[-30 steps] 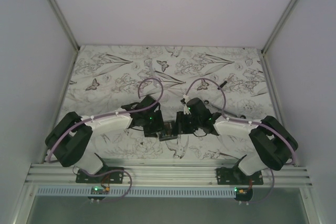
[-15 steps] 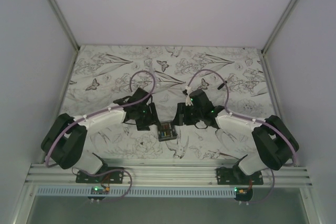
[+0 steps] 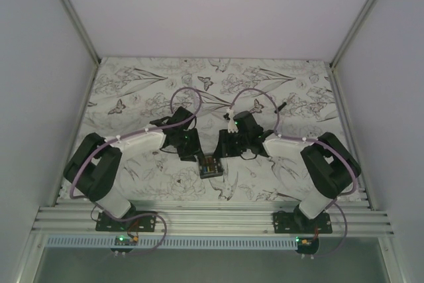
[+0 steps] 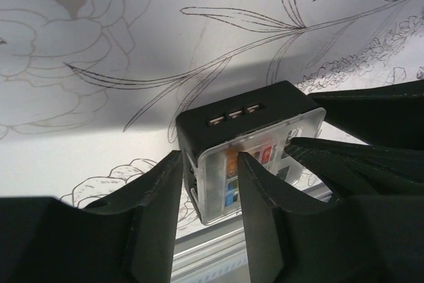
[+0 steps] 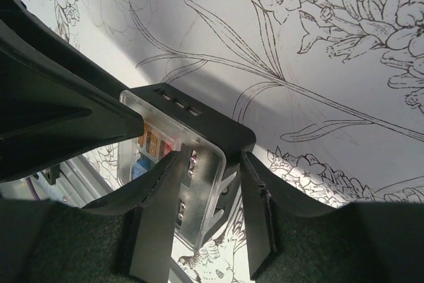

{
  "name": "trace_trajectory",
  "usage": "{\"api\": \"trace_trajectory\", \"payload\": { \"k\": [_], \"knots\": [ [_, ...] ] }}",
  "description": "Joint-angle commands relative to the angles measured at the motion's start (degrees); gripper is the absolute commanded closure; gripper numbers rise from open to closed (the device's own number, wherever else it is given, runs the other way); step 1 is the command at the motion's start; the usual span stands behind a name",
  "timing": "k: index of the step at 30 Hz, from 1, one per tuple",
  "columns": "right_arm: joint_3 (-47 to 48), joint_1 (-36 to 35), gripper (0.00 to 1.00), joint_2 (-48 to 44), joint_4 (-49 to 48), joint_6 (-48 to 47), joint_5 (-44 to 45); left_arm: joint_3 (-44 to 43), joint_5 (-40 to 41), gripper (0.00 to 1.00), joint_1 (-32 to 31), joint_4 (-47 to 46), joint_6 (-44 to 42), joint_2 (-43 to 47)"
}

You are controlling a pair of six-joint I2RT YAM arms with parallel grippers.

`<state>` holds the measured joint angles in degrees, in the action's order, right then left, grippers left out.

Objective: Snap on the fuse box
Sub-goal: Close the fuse box cover on the fuse box base.

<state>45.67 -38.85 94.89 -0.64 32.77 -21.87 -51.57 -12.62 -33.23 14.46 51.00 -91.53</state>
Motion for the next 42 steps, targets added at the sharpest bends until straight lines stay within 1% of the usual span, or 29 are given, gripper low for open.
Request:
{"api": "trace_trajectory", "payload": {
  "k": [1, 3, 6, 10, 13, 16, 20, 24, 30, 34, 42],
  "knots": [
    [-0.5, 0.3, 0.58, 2.7, -1.7, -1.2, -1.3, 1.2, -1.5, 0.62, 0.1, 0.5, -0.5, -3.7],
    [-0.9, 0.2, 0.6, 3.5, -1.7, -1.3, -1.7, 2.3, -2.5, 0.68, 0.1, -0.6, 0.0, -4.8],
    [-1.3, 0.1, 0.61, 4.4, -1.2, -1.8, -1.8, 4.6, -3.1, 0.73, -0.1, -2.5, 1.1, -5.8],
    [-1.9, -0.2, 0.61, 5.4, 0.5, -3.0, -1.1, 7.7, -3.0, 0.74, -0.4, -4.0, 2.2, -6.8],
    [-2.2, -0.4, 0.62, 4.9, 0.3, -3.3, -0.9, 9.3, -2.7, 0.74, -0.3, -4.5, 2.9, -5.8],
    [-1.6, -0.4, 0.6, 2.2, 0.4, -3.3, -0.5, 9.3, -2.5, 0.69, -0.4, -4.5, 2.9, -2.4],
    [-0.2, -0.3, 0.56, -2.7, 3.2, -3.8, 1.8, 9.1, -1.9, 0.62, -0.5, -3.7, 2.9, 3.1],
    [-1.6, -0.4, 0.53, -7.4, 5.3, -3.7, 3.0, 9.5, -0.6, 0.54, -2.0, -1.9, 3.5, 6.9],
    [-7.2, -0.5, 0.5, -12.0, 5.7, -2.1, 2.7, 10.7, -0.3, 0.52, -6.1, -1.7, 5.7, 8.3],
    [-9.6, -0.9, 0.49, -13.8, 5.3, -1.8, 1.2, 11.2, 0.8, 0.48, -8.2, -1.6, 7.1, 9.1],
    [-10.7, -2.4, 0.51, -12.5, 3.2, -1.2, -1.2, 10.3, 2.4, 0.47, -10.6, -1.6, 8.1, 7.5]
  ]
}}
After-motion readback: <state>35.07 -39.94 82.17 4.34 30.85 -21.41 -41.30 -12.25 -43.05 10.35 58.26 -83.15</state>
